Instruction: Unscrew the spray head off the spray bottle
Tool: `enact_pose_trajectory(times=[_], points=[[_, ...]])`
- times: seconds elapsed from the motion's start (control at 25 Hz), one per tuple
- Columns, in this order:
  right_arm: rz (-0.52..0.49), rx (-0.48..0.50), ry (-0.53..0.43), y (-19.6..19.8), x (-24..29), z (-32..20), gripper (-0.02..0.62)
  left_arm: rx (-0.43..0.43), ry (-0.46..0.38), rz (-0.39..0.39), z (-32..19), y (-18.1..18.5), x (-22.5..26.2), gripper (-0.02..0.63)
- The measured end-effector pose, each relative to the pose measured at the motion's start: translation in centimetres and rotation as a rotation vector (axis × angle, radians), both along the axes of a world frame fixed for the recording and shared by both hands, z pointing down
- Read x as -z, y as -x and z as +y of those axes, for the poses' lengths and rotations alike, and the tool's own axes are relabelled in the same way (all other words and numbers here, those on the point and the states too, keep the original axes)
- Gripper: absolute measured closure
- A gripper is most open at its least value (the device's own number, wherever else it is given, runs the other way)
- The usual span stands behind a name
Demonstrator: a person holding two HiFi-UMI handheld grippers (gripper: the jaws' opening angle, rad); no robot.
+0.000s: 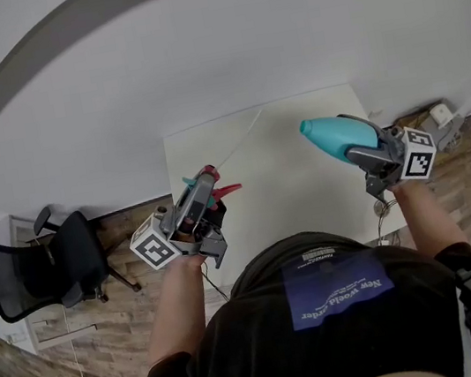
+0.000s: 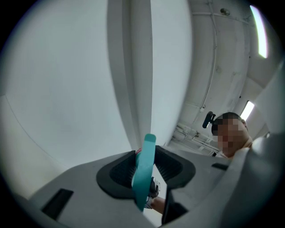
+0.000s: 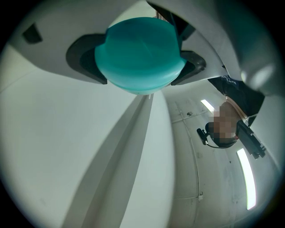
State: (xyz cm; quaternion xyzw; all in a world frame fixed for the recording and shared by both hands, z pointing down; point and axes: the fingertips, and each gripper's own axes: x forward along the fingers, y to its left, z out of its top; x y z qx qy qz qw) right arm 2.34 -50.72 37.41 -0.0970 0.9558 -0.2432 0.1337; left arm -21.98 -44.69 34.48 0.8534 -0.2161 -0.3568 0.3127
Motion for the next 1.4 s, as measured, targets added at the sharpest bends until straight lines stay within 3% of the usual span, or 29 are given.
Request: enact_pose_trajectory(times=[0.48, 0.68, 1.4], points=[[-0.065, -0.087, 0.106, -1.1, -1.0, -1.6, 0.156, 0.163, -0.054, 0.022, -0.3, 0.5, -0.3, 0.463], [-0.111, -0.086, 0.118, -1.3, -0.6, -1.9, 0.156, 0.169, -0.041, 0.098, -0.3, 1.3, -0.3, 0.463], [-0.089, -0.101, 0.067, -1.5, -0.2, -1.4, 0.156, 0.167, -0.028, 0.091, 0.0, 0.9, -1.1, 0.463]])
